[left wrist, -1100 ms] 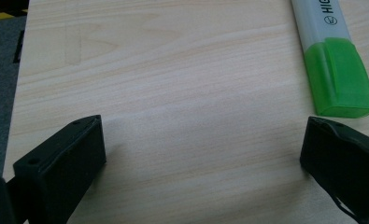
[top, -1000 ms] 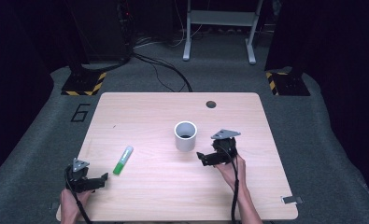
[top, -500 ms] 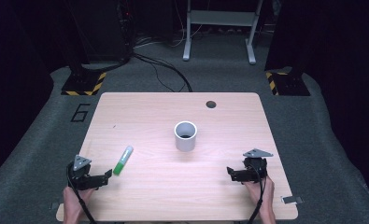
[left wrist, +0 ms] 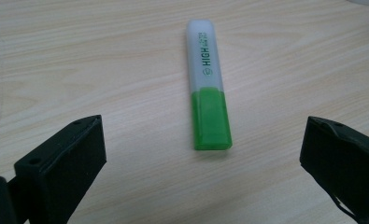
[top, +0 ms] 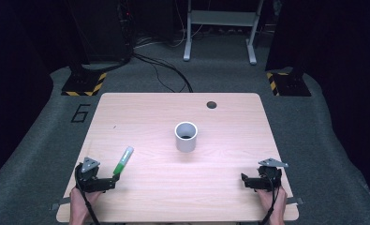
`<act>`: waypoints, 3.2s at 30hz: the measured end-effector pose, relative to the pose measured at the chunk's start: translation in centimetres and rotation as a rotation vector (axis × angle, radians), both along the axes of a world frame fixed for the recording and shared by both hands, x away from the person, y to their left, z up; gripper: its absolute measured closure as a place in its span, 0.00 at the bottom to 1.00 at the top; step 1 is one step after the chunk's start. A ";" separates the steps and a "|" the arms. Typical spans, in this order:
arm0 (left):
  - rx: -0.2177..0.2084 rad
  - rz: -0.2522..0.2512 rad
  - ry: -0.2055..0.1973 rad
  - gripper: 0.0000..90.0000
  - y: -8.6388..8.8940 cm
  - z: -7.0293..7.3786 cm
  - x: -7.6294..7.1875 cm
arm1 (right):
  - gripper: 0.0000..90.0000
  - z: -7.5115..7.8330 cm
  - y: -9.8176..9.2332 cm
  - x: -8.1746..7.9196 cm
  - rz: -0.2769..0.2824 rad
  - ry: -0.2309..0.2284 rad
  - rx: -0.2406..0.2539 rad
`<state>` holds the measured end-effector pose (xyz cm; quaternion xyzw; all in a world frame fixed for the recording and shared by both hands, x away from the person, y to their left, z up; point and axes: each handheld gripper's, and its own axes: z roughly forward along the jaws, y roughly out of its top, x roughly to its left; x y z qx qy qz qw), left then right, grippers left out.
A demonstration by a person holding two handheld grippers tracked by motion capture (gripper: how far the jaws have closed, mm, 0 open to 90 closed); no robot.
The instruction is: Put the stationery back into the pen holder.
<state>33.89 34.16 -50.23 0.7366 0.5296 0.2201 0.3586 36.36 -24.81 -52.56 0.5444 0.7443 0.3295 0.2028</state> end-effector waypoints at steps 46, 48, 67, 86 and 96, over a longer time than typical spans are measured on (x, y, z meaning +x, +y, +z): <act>0.077 0.027 -0.012 0.74 -2.7 -2.1 2.3 | 0.03 -0.3 0.4 -0.2 -0.009 -0.026 -0.036; 0.075 0.024 -0.020 0.74 -2.7 -2.1 2.2 | 0.03 -0.3 0.4 -0.2 -0.009 -0.027 -0.035; 0.012 -0.025 -0.076 0.74 -2.8 -0.4 1.5 | 0.03 -0.3 0.5 -0.2 -0.012 -0.029 -0.034; -0.008 -0.089 -0.129 0.74 -4.0 2.4 1.4 | 0.03 -0.4 0.5 -0.2 -0.013 -0.034 -0.043; -0.002 -0.132 -0.144 0.74 -5.0 3.6 1.7 | 0.04 -0.4 0.5 -0.2 -0.013 -0.036 -0.046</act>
